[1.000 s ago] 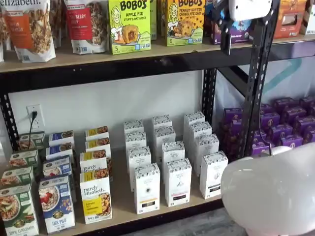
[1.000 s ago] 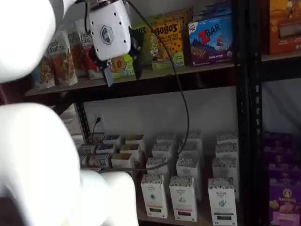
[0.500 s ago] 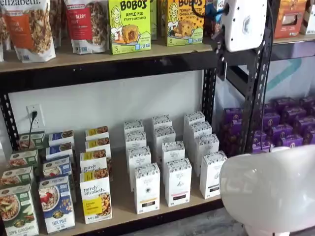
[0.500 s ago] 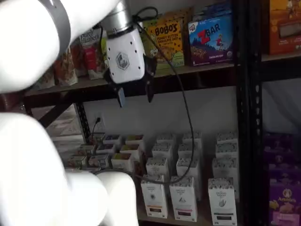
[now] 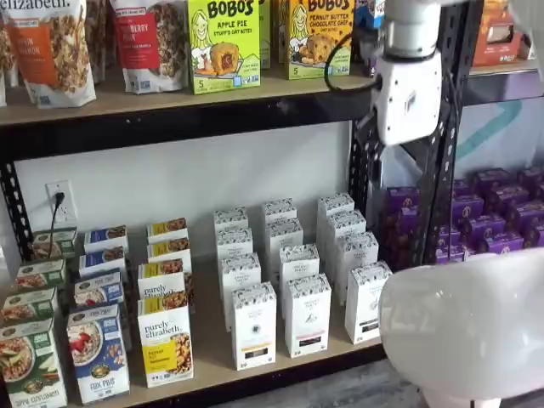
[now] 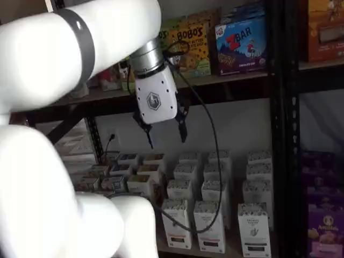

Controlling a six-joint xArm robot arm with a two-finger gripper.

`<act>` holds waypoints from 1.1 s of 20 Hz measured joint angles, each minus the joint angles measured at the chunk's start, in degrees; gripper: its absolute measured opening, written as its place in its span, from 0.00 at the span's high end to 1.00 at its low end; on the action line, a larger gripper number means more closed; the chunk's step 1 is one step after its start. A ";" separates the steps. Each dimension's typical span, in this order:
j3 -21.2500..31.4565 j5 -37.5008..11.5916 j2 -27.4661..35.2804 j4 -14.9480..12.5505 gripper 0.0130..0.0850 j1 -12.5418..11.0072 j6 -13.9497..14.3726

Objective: Pick up the white box with a green strip in the middle, on the bottom shelf, the sixth box from the left

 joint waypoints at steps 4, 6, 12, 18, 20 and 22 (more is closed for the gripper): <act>4.95 -6.57 0.73 0.08 0.00 -1.00 -0.35; 7.00 -9.32 2.31 0.07 0.00 -1.39 -0.51; 12.88 -19.39 4.02 -1.26 0.00 -1.83 0.41; 16.63 -28.31 8.56 2.25 0.00 -3.66 -2.45; 17.15 -30.44 10.86 3.41 0.00 -4.45 -3.80; 17.37 -32.39 13.32 2.98 0.00 -5.05 -4.12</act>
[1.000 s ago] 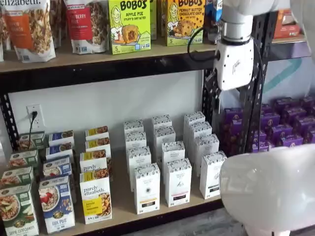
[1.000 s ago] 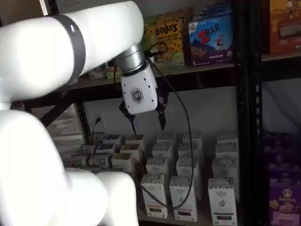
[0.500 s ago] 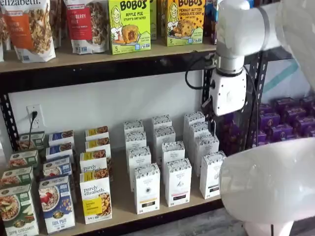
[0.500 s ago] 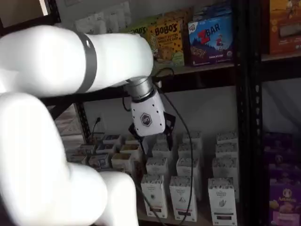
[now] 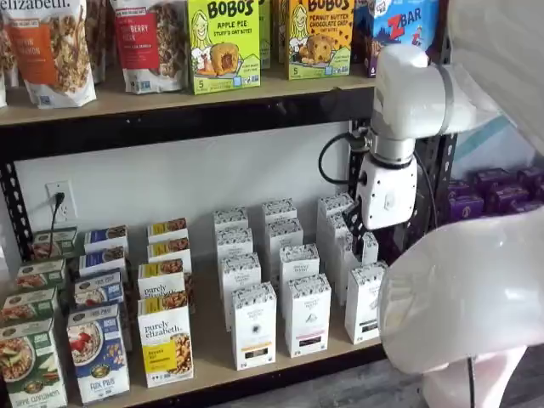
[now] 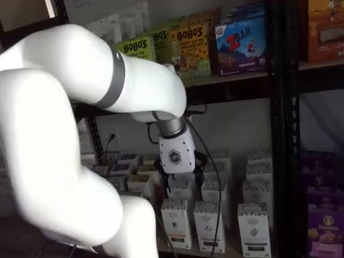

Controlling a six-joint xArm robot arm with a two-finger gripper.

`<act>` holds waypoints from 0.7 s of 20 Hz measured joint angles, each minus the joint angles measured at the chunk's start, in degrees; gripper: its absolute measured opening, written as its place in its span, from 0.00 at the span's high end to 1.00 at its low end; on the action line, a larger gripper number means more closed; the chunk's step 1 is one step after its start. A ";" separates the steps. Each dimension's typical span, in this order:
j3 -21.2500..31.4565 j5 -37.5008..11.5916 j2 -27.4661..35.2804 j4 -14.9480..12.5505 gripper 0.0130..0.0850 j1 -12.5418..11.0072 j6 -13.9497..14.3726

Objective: Pick up the white box with a green strip in the middle, on the bottom shelf, the sixth box from the left

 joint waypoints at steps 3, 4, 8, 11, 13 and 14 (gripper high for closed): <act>1.05 -5.50 3.73 -0.86 0.00 -1.00 -0.32; 1.24 -6.99 4.93 -0.73 0.00 -1.26 -0.65; 1.42 -12.99 10.63 -0.20 0.00 -2.16 -1.82; 1.03 -16.44 14.72 -0.14 0.00 -2.81 -2.45; 0.79 -18.80 17.30 -0.52 0.00 -3.13 -2.45; 0.60 -19.78 18.57 -0.64 0.00 -3.23 -2.45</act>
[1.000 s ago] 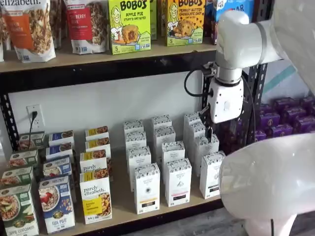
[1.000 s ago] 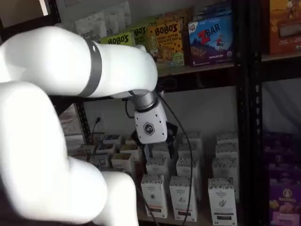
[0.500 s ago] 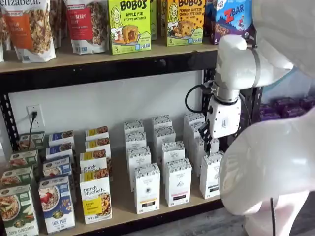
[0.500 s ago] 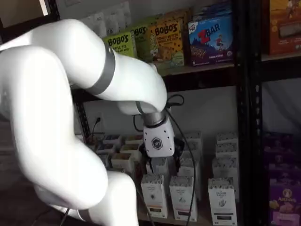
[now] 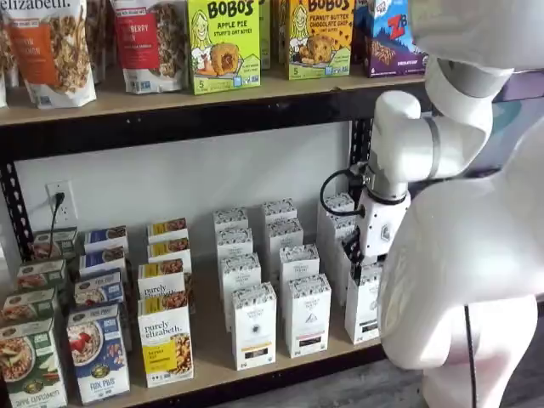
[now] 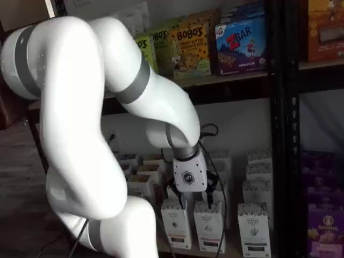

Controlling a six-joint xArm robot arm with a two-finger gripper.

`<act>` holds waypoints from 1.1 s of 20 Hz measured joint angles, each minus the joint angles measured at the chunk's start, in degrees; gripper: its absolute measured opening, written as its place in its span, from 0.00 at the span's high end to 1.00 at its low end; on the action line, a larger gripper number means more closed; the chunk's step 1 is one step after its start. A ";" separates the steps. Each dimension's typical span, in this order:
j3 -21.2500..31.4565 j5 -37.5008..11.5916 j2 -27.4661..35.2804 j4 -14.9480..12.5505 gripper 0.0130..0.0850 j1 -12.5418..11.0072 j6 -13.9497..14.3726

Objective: Pick up the white box with a green strip in the middle, on the bottom shelf, the sixth box from the left

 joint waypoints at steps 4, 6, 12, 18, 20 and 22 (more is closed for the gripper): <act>-1.18 -4.19 5.53 1.27 0.00 -0.10 -1.18; -1.93 -5.66 7.70 1.78 0.00 0.03 -1.52; -4.39 -10.34 13.62 1.77 0.00 0.78 -0.80; -8.57 -12.69 20.83 0.48 0.00 1.27 0.84; -9.68 -13.46 22.68 -0.20 0.00 1.23 1.43; -10.79 -14.17 24.42 0.03 0.00 1.06 1.06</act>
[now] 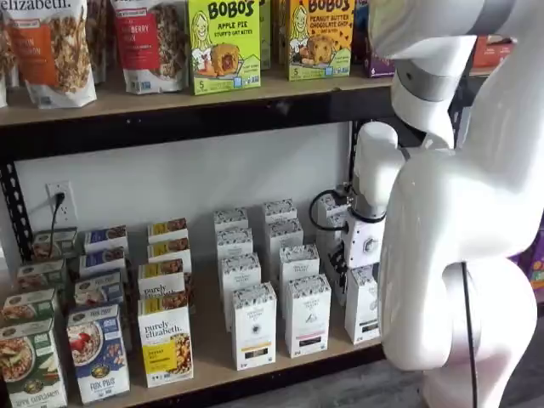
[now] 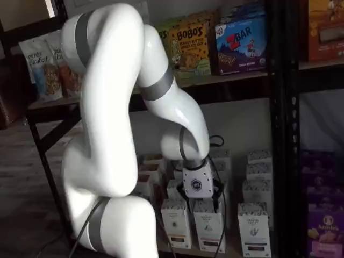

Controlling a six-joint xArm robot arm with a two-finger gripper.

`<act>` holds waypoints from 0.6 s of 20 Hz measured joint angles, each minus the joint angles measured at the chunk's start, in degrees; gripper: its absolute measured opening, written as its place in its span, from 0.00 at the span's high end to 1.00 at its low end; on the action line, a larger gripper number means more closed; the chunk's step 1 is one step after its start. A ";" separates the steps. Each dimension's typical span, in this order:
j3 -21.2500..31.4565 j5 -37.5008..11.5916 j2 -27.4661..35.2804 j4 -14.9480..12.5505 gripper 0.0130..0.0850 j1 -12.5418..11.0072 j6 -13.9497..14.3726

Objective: Pick up the white box with a green strip in the middle, on the bottom shelf, the sixth box from the left

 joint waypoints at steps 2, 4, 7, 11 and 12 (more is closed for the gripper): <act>-1.36 -0.56 1.89 -0.54 0.00 -0.40 0.14; -3.08 -0.60 3.95 -1.16 0.00 -0.97 0.15; -5.46 -0.46 6.61 -0.46 0.00 -1.78 -1.34; -9.43 -1.10 11.21 1.08 0.00 -3.12 -4.12; -10.91 -0.95 12.76 1.69 0.00 -3.53 -5.12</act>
